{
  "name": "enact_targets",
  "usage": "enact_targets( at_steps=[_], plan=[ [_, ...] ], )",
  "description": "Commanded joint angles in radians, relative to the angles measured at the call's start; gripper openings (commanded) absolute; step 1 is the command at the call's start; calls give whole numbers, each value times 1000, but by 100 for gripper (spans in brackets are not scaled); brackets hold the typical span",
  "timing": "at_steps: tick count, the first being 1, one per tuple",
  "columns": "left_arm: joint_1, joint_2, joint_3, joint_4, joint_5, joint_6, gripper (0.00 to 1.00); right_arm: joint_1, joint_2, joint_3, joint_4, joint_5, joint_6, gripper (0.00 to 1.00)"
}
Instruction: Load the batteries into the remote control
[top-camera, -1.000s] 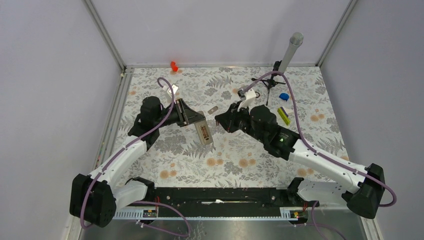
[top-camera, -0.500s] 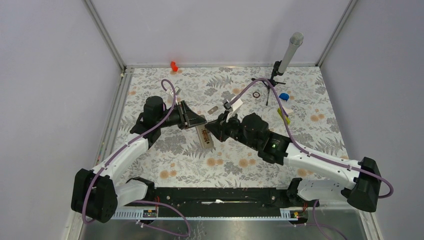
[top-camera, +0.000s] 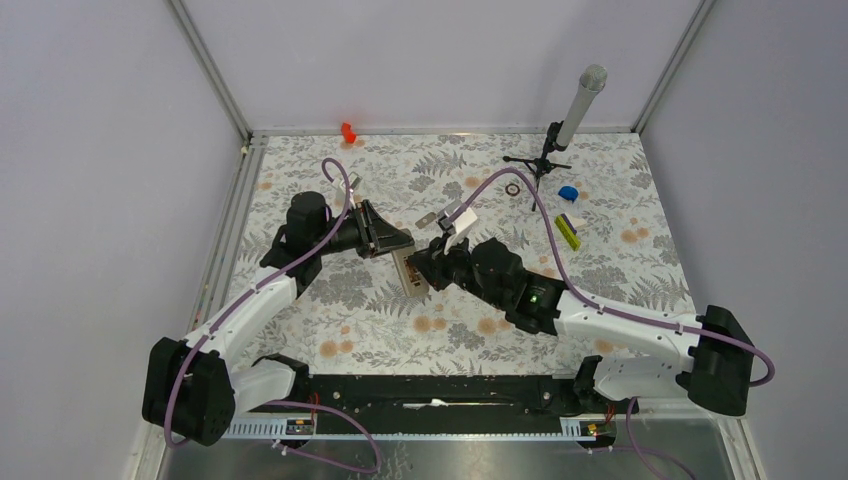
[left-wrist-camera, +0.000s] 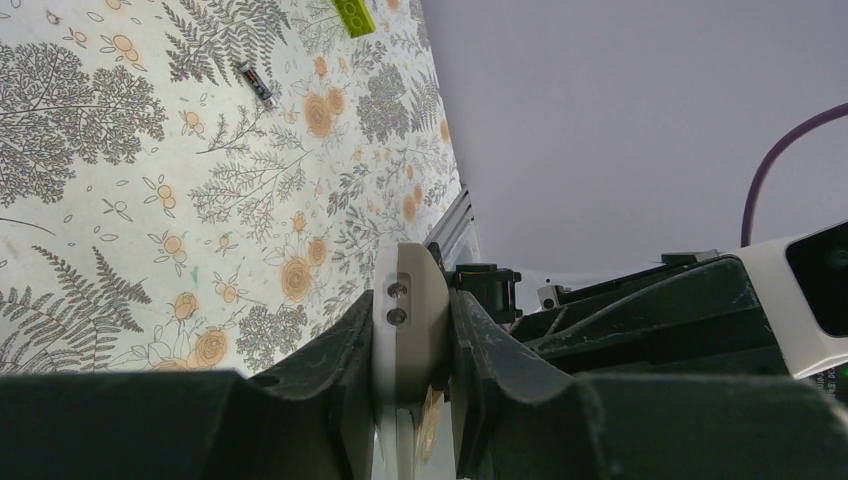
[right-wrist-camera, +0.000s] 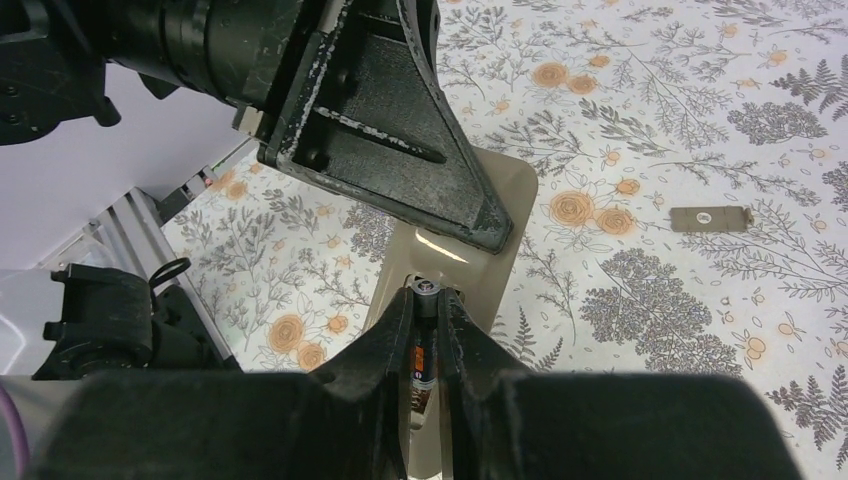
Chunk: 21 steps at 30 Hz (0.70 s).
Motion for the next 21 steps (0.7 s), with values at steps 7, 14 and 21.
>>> enact_targets(
  at_steps=[7,14,21],
  plan=[
    [6,-6,26,101,38,-54,0,11,12,-36,129,59,-20,12],
    [5,-2,29,97,42,-59,0,11,17,-41,115,45,-36,14],
    [6,5,29,95,36,-58,0,10,9,-35,67,28,-53,19]
  ],
)
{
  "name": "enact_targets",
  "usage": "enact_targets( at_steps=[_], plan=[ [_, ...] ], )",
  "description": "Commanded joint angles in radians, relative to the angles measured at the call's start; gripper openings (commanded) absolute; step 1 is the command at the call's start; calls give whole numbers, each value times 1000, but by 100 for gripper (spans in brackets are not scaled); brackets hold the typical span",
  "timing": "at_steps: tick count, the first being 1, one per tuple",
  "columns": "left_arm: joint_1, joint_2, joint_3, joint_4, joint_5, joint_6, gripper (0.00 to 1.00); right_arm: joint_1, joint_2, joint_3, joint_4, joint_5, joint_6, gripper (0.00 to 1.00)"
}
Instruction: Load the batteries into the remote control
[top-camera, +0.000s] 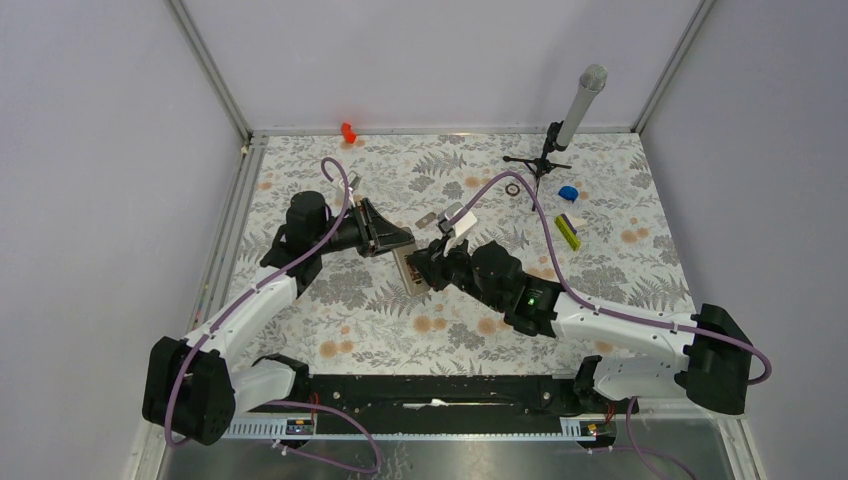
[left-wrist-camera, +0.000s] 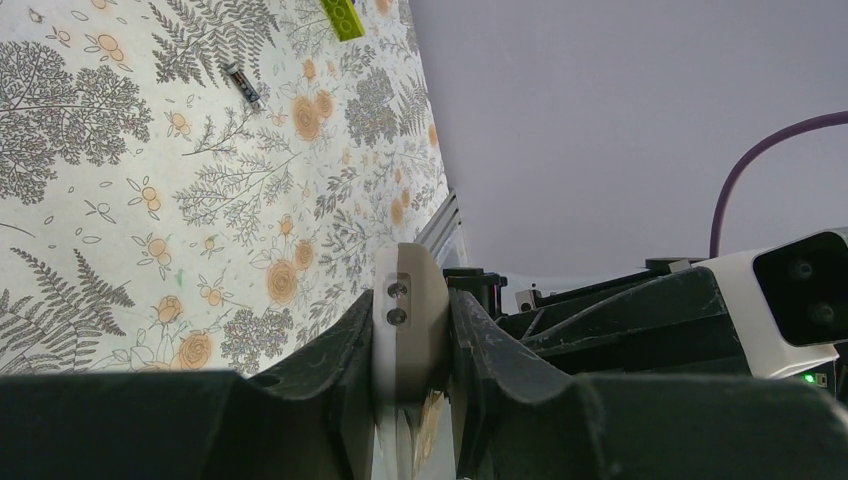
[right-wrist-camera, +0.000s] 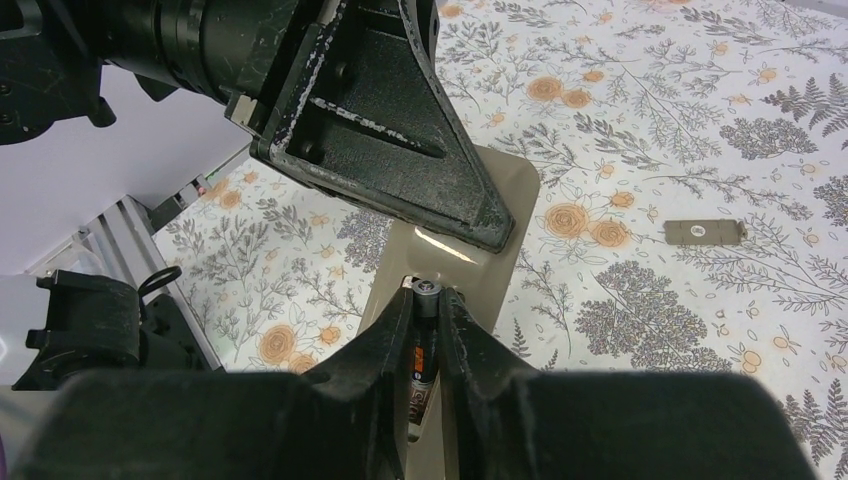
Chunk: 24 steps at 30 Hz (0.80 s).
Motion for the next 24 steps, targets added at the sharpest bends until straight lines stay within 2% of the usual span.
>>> enact_targets(
  at_steps=[1,14,24],
  plan=[
    [5,5,31,68,33,-13,0,7,-3,4,-18,4,-31,19],
    [5,8,43,47,18,-2,0,6,-13,18,-92,-1,15,24],
    [5,2,43,15,1,28,0,7,33,99,-167,74,62,29]
  ],
)
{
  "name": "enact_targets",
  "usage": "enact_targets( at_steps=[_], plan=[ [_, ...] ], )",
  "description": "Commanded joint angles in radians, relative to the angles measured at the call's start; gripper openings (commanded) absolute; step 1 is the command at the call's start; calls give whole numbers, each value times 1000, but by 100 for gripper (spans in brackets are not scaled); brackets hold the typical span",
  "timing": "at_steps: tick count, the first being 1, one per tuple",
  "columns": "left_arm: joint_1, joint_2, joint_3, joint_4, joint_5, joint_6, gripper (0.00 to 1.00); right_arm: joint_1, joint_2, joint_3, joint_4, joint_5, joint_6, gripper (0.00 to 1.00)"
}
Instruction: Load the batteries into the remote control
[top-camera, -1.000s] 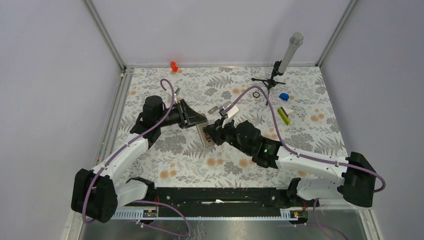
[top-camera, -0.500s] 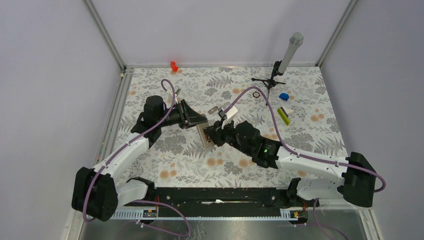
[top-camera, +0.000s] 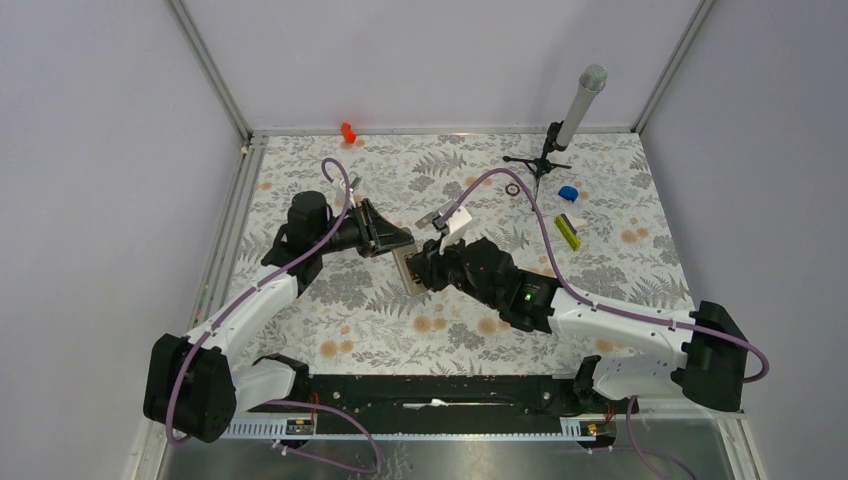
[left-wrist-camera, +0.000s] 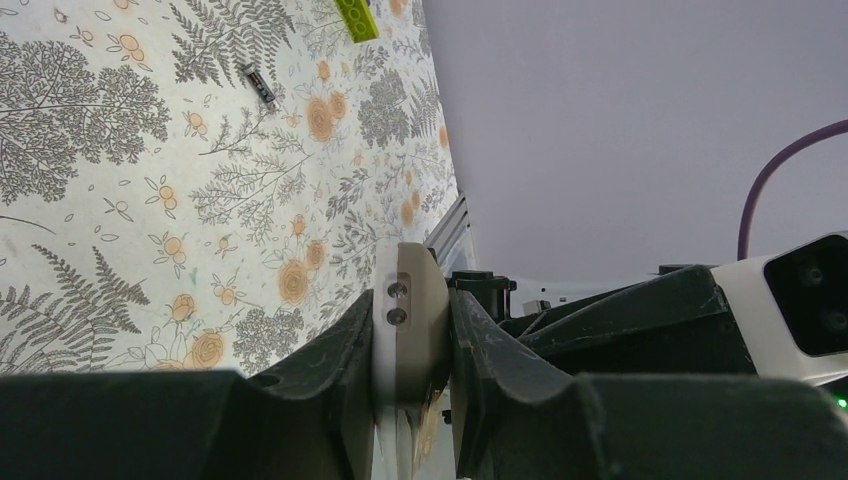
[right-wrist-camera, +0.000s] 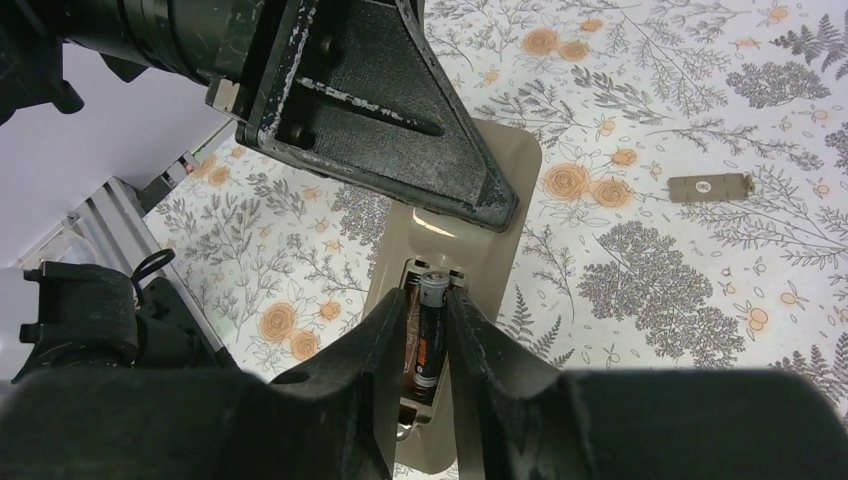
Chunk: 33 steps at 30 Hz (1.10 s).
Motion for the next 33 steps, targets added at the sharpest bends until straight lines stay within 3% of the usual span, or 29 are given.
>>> enact_targets(
  at_steps=[1,7,14,19,21,25,33],
  plan=[
    [5,-11,43,22,11,18,0,3,10,45,-44,66,15,30],
    [5,-6,45,15,-1,33,0,3,-20,67,-76,46,38,36],
    [5,27,52,29,-20,57,0,3,-43,84,-94,-54,127,53],
    [5,32,56,36,-37,68,0,1,-68,94,-110,-18,178,65],
    [5,29,59,36,-47,76,0,0,-79,101,-137,30,217,74],
    [5,17,59,36,-85,88,0,-33,-119,108,-254,166,423,90],
    [5,-34,26,175,-144,22,0,-146,-165,55,-310,28,835,91]
  ],
)
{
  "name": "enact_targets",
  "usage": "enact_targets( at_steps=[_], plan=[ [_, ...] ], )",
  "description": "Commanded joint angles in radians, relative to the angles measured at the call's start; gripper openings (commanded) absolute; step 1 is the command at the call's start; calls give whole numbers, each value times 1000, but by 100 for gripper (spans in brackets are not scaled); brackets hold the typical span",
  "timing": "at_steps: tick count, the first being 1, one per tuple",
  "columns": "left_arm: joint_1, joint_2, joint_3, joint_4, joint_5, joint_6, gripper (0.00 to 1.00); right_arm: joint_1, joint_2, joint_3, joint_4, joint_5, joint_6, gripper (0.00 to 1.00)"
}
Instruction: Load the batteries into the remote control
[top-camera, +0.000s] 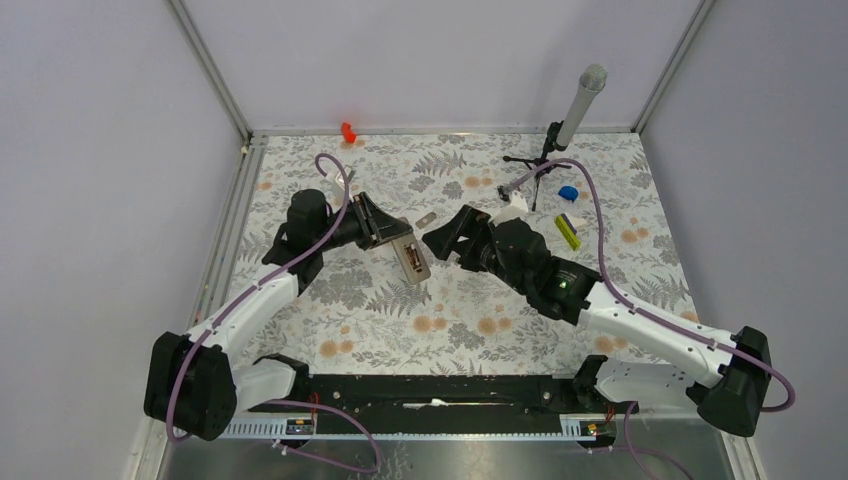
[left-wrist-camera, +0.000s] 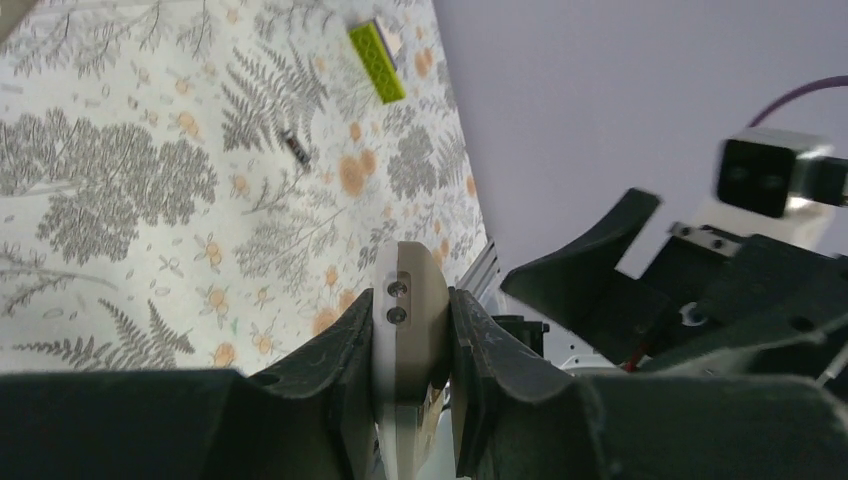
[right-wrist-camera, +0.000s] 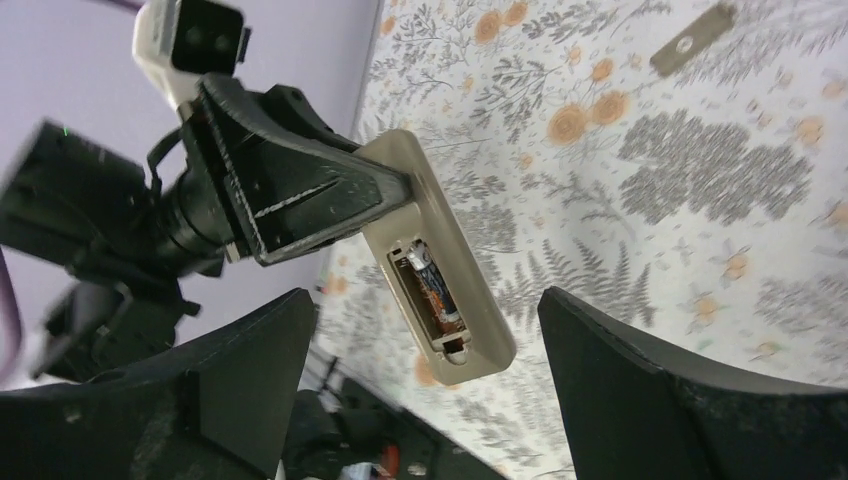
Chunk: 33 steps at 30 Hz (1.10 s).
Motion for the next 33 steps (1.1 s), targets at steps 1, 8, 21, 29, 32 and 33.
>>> enact_targets(
  at_steps=[1,8,21,29,32,33],
  plan=[
    [5,-61,21,156,-52,-36,0,-23,-37,-30,-21,-33,305,91],
    [5,-68,33,178,-79,-99,0,-32,-59,-179,208,-82,527,94],
    [5,-61,34,192,-45,-163,0,-71,20,-204,421,-192,659,100],
    [5,-65,36,194,-30,-162,0,-85,95,-217,490,-271,716,100],
    [5,-64,36,192,-26,-160,0,-85,95,-232,534,-256,712,100],
    [5,-64,36,191,-25,-161,0,-85,91,-237,541,-247,713,100]
  ],
)
